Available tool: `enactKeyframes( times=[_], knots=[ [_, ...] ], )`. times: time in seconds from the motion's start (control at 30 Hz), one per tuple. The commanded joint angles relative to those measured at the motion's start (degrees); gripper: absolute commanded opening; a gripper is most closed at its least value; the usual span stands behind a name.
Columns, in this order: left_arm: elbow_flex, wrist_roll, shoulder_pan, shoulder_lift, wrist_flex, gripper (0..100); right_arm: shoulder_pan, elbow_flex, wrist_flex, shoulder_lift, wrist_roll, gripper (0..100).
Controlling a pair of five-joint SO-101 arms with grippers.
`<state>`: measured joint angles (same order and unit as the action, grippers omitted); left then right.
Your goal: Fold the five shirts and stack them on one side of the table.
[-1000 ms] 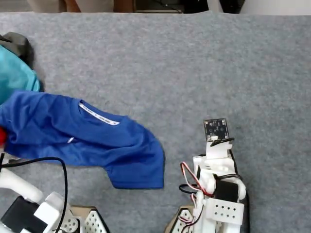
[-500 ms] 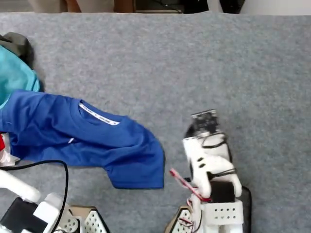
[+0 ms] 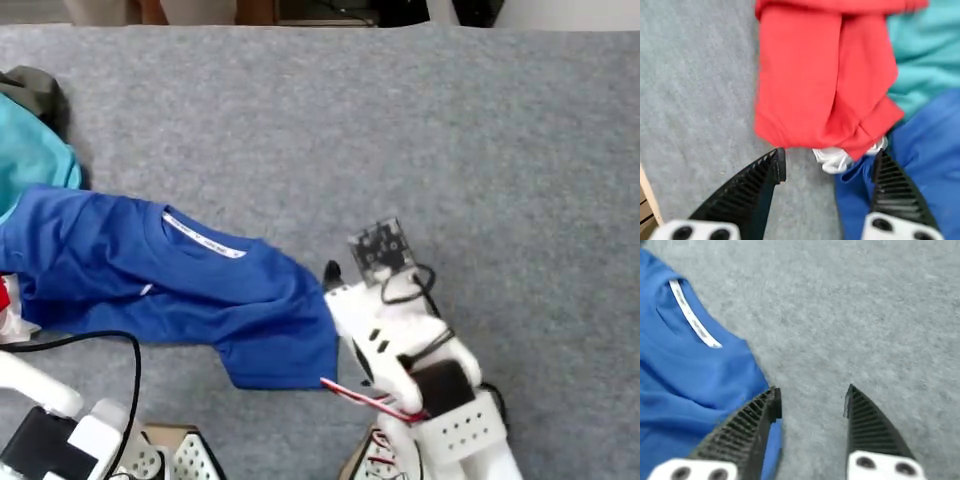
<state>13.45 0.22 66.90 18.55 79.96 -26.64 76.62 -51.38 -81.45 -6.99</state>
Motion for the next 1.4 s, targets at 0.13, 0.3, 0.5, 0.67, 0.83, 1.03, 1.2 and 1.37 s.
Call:
enactKeyframes(
  times=[0.13,0.3,0.5,0.67,0.83,1.03,1.2,1.37],
  knots=[
    [0.35,-9.23,-0.62,1.71,0.79,28,-7.96,-26.07,-1.76,34.07,-5.8,22.4],
    [0.35,-10.81,1.41,1.71,0.79,28,-12.53,-43.74,-6.24,56.4,-11.43,22.4],
    [0.35,-14.42,6.24,1.71,0.53,28,-14.81,-59.56,-6.33,84.0,-17.14,22.4],
    [0.35,-18.99,7.21,1.71,0.44,28,-15.52,-73.19,-8.53,102.64,-17.93,22.1],
    [-0.09,-21.19,7.21,1.71,0.44,28,-16.31,-84.09,-18.46,112.4,-17.67,20.3],
    [0.18,-21.1,7.12,1.71,0.44,28,-15.52,-92.97,-26.11,116.7,-17.49,1.7],
    [-0.09,-21.1,7.21,1.71,0.44,28,-13.41,-98.07,-34.99,115.3,-17.49,0.5],
    [0.44,-21.1,8.18,1.36,0.44,28,-3.47,-102.11,-42.81,108.79,-15.65,0.4]
  ],
)
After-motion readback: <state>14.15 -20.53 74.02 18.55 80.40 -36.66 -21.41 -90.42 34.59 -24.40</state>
